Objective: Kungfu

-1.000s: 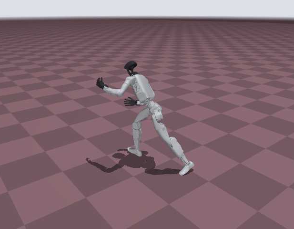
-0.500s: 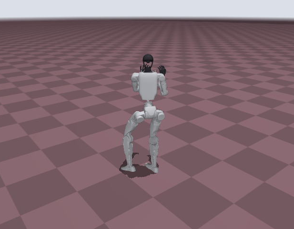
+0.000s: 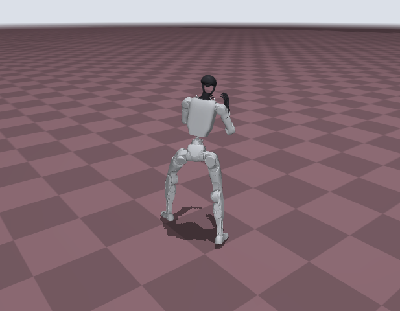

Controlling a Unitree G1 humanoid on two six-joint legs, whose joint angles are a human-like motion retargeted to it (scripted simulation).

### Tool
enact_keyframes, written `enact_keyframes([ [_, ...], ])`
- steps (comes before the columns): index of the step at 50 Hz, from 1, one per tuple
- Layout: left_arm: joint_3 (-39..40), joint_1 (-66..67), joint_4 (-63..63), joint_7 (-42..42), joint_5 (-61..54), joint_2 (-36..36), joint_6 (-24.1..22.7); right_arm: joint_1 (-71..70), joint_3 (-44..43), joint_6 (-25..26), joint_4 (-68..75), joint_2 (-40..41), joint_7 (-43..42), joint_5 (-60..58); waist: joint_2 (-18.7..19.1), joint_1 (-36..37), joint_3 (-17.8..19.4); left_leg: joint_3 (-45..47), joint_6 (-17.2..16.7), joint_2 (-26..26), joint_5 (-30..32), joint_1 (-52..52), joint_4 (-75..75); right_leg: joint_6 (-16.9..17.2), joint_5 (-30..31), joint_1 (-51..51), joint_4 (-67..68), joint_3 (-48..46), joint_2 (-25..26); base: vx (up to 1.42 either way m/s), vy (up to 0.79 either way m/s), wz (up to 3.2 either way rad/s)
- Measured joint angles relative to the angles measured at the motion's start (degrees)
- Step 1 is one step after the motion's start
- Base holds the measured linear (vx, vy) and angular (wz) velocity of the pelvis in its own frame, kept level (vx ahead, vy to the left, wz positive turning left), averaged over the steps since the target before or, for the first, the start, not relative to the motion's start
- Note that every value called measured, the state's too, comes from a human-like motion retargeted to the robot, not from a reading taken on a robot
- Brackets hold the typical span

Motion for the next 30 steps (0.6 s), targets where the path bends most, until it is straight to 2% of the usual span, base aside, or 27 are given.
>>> enact_keyframes([
  [4, 6.3, 5.1, -1.3, -0.8, 9.2, 12.6, 2.1, -14.2, 1.8, 8.5, 3.6, -2.5, -3.1, -6.9, -10.0, 3.8, -2.7, -6.6, 1.5, -14.6, 1.9, -4.4, -0.2, 5.8, 2.0, 8.2, -4.7, -8.0, -6.4, 0.28, -0.01, 3.65],
  [5, 8.4, 6.7, -1.1, -1.1, 11.7, 16.0, 2.8, -18.0, 1.2, 11.2, 4.9, -3.8, -3.4, -7.0, -12.8, 5.1, -3.4, -7.9, 2.3, -18.2, 2.4, -5.4, -0.4, 6.6, 1.9, 9.9, -5.3, -10.3, -7.4, 0.41, -0.21, 3.65],
  [7, 13.5, 10.8, 0.6, -0.4, 17.0, 23.5, 3.7, -25.2, -3.4, 16.4, 11.2, -6.3, 0.1, -9.3, -19.5, 11.1, -4.3, -8.7, 3.6, -22.1, 2.3, -7.5, -0.4, 6.6, 1.0, 11.7, -6.0, -16.6, -8.9, 0.45, -0.33, 2.59],
  [8, 16.2, 12.5, 2.3, 0.4, 20.3, 27.7, 3.9, -29.2, -6.5, 18.1, 17.1, -7.0, 3.8, -12.9, -23.5, 15.0, -3.9, -8.5, 4.0, -22.5, 2.1, -8.2, -0.2, 6.3, 0.4, 12.1, -6.2, -19.2, -9.1, 0.36, -0.60, 1.43],
  [10, 23.4, 15.8, 9.5, 2.8, 29.1, 37.1, 3.3, -38.7, -10.5, 18.9, 33.3, -7.1, 10.3, -25.0, -31.0, 22.9, -0.6, -7.9, 4.2, -22.0, 1.8, -8.8, 0.7, 6.0, -0.8, 12.9, -6.8, -20.3, -8.8, 0.24, -0.65, 0.62],
  [12, 33.0, 18.7, 24.5, 7.0, 44.5, 45.1, 0.4, -51.8, -7.7, 17.0, 58.1, -5.4, 7.7, -43.8, -33.7, 27.6, 3.7, -8.6, 4.7, -23.4, 1.3, -8.3, 0.7, 6.2, -2.1, 14.5, -7.2, -20.4, -8.2, 0.03, -0.39, 0.66],
  [13, 37.5, 19.3, 34.9, 11.1, 55.8, 47.7, -1.9, -59.1, -5.0, 16.5, 73.3, -3.6, 3.2, -54.8, -33.6, 29.8, 5.7, -9.1, 4.7, -23.6, 1.2, -7.7, 0.8, 6.3, -2.6, 15.7, -7.7, -20.6, -7.7, -0.03, -0.19, 0.50],
  [14, 40.7, 18.5, 47.1, 18.1, 69.0, 50.0, -2.1, -64.6, -3.0, 21.3, 87.2, -1.7, -1.4, -64.5, -33.5, 31.2, 6.5, -9.5, 4.7, -24.0, 1.2, -7.6, 0.9, 6.4, -2.9, 16.5, -8.1, -21.1, -7.4, 0.01, -0.06, 0.44],
  [15, 43.3, 17.1, 60.3, 26.4, 83.1, 52.2, -1.3, -69.3, -1.5, 28.6, 100.2, 0.4, -6.0, -73.6, -33.5, 32.3, 6.8, -9.8, 4.6, -24.5, 1.3, -7.8, 1.0, 6.5, -3.2, 16.9, -8.4, -21.7, -7.4, 0.10, 0.01, 0.50],
  [16, 45.2, 13.5, 73.2, 31.5, 93.8, 54.4, 4.3, -71.8, -1.9, 37.8, 108.6, 2.0, -4.5, -78.1, -33.7, 32.8, 6.7, -9.9, 4.5, -24.7, 1.5, -7.8, 0.6, 6.7, -3.3, 17.1, -8.5, -22.1, -7.3, 0.12, 0.03, 0.51],
  [17, 46.6, 11.1, 84.3, 33.0, 100.8, 56.7, 8.1, -73.8, -2.6, 43.8, 115.7, 3.1, -3.5, -80.7, -33.8, 33.6, 7.0, -10.2, 4.3, -24.8, 1.7, -7.7, 0.2, 6.9, -3.4, 17.3, -8.6, -22.4, -7.2, 0.08, 0.03, 0.50],
  [18, 46.9, 11.1, 91.9, 27.4, 100.3, 59.2, 8.4, -74.7, -3.9, 43.3, 120.1, 3.1, -3.4, -79.6, -34.0, 34.9, 7.9, -10.5, 4.1, -24.8, 1.9, -7.6, -0.4, 7.1, -3.2, 17.7, -8.7, -22.7, -6.9, -0.02, -0.01, 0.53],
  [20, 49.1, 13.2, 97.4, 18.2, 93.7, 61.9, 12.6, -75.6, -3.5, 33.7, 121.4, 0.6, -4.9, -73.6, -33.8, 36.5, 10.6, -11.8, 3.8, -25.3, 2.4, -7.3, -1.4, 7.1, -2.9, 18.6, -9.0, -22.9, -5.8, -0.11, -0.11, 0.55],
  [22, 51.3, 18.6, 97.4, 21.2, 86.0, 62.2, 10.1, -73.6, -4.5, 25.9, 118.6, -0.4, -11.9, -75.3, -34.2, 36.7, 10.7, -12.3, 3.5, -25.4, 2.7, -7.1, -2.0, 7.2, -3.3, 19.0, -9.0, -23.1, -5.2, 0.02, -0.07, 0.32],
  [23, 53.6, 20.8, 97.4, 25.4, 84.9, 61.9, 7.0, -73.1, -4.5, 24.2, 118.1, -0.8, -15.8, -77.5, -34.5, 36.9, 10.7, -12.3, 3.4, -25.3, 2.8, -7.5, -2.2, 7.3, -3.8, 18.8, -9.1, -23.4, -5.3, 0.00, 0.00, 0.00],
  [26, 59.3, 24.1, 97.4, 35.9, 86.9, 61.4, 2.4, -72.8, -3.7, 25.0, 117.8, -1.8, -16.0, -81.6, -35.3, 37.0, 10.4, -12.7, 3.1, -24.7, 3.6, -8.7, -2.8, 7.4, -5.2, 17.9, -9.9, -23.3, -4.3, -0.06, -0.08, -0.02],
  [30, 59.9, 20.7, 97.4, 38.1, 83.3, 62.6, -4.1, -71.1, -4.3, 27.0, 115.9, -1.2, -15.3, -83.2, -35.8, 34.8, 9.2, -13.3, 3.0, -25.1, 4.2, -8.5, -3.7, 7.4, -5.5, 18.1, -9.8, -23.5, -3.7, 0.06, -0.06, 0.12],
])
